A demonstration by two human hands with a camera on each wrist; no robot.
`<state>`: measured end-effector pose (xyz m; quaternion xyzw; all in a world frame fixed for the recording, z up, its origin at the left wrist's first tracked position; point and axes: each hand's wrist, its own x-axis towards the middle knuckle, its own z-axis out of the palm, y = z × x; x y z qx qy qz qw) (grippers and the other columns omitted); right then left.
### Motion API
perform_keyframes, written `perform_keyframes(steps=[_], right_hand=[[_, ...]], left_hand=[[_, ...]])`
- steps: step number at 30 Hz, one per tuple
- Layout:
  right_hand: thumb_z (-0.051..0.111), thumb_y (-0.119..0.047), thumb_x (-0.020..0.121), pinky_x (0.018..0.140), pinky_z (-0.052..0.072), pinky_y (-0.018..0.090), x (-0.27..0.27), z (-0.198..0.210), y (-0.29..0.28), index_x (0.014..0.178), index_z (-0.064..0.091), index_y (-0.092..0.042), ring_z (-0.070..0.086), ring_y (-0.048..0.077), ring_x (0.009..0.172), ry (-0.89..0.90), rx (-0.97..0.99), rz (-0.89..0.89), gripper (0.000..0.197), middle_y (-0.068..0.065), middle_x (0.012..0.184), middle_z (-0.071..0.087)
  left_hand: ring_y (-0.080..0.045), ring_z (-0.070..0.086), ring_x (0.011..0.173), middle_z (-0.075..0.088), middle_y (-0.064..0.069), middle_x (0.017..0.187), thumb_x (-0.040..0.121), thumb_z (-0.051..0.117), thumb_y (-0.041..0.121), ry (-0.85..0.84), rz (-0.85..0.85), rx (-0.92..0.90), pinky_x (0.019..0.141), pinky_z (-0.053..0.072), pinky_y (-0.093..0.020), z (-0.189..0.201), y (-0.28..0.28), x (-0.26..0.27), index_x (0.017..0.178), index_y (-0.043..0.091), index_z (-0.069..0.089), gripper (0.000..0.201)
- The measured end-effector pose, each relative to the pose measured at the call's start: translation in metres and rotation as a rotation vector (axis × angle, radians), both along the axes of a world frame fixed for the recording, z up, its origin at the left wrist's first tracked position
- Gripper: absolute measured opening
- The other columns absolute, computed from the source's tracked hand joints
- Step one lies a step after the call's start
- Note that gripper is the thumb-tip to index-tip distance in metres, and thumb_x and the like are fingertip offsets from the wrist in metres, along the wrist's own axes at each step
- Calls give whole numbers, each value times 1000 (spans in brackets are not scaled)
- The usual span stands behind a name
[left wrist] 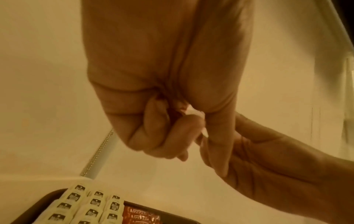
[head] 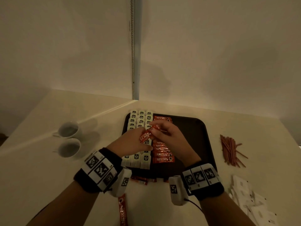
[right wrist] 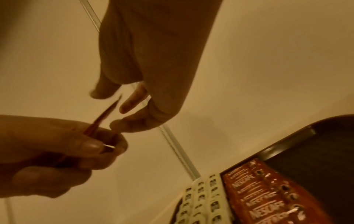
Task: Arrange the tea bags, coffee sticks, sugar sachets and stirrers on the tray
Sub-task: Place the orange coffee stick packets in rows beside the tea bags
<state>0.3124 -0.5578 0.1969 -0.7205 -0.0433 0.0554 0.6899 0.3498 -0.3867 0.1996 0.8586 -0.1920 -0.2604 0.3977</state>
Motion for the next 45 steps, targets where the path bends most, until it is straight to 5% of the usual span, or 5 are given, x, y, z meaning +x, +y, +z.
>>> perform_keyframes(steps=[8,16,30,40,45], right_hand=[[58,-8,89,77,56,28,3,-6,-2,106,60,-13,67,17,85,45,19,-130,17,8,105,66],[52,-7,92,77,54,22,-3,-16,18,114,61,-14,65,10,84,182,244,-81,25,2,100,63],[48,-1,93,80,55,21,-3,-7,3,102,66,-14,67,12,90,175,175,-78,25,4,104,65],[59,-11,89,71,43,10,-9,-60,-58,100,67,-20,57,3,92,136,-740,-85,17,-7,103,63],[61,-8,87,94,47,24,-28,-107,-78,95,67,-17,54,-3,86,309,-857,-48,14,-10,94,60]], left_hand=[[-22,71,69,74,-3,76,79,73,7,-20,444,-469,67,58,-24,5,18,-2,88,19,72,16],[-5,69,68,72,8,74,78,76,13,-340,390,-358,68,55,-18,22,13,-2,80,32,70,20],[-20,72,70,74,-11,78,81,71,2,-63,418,-496,68,58,-25,11,21,-5,95,14,71,19],[-17,69,77,68,4,96,87,67,23,-15,406,-242,63,51,-21,-15,64,-30,99,30,63,14],[-18,68,74,70,-3,92,92,60,14,72,422,-133,66,51,-27,-47,124,-58,98,24,65,12]])
